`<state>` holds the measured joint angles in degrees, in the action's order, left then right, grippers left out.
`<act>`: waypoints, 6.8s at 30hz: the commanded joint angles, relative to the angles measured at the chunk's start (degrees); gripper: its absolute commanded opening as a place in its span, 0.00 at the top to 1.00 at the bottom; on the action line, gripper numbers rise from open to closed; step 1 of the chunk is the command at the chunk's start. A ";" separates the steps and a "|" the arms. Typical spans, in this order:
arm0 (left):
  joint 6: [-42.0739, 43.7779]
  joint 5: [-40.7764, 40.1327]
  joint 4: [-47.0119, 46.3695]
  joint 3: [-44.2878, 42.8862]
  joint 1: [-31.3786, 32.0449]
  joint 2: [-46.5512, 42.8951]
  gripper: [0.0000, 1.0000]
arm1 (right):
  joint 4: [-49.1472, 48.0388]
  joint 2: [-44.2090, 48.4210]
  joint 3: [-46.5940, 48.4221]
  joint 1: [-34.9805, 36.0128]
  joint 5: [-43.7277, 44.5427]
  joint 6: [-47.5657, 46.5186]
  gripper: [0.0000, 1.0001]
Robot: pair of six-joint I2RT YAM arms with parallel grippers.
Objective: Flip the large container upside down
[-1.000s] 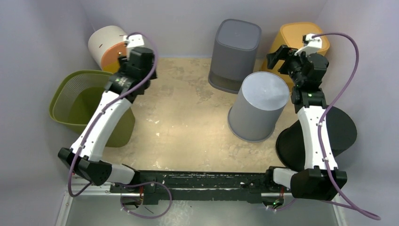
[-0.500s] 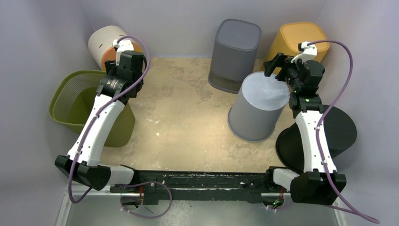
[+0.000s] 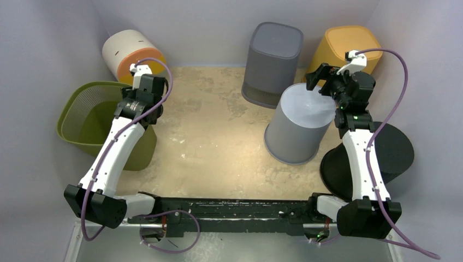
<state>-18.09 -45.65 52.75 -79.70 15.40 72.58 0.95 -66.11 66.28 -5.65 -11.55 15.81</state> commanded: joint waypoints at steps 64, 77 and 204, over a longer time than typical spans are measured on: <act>-72.15 48.75 -146.13 57.94 -1.03 5.59 1.00 | -0.87 1.26 -0.36 0.03 5.64 -0.94 0.00; -80.15 48.82 -151.54 49.46 -3.93 7.74 1.00 | -1.36 -0.72 0.91 0.03 6.63 -1.70 0.00; -6.01 39.27 -26.96 9.42 -22.34 -6.54 0.31 | 12.91 -17.49 25.56 35.47 16.55 -8.18 0.00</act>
<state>-27.77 -10.15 26.39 -64.12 -8.32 64.97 15.92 -85.21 87.37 29.23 -1.67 8.64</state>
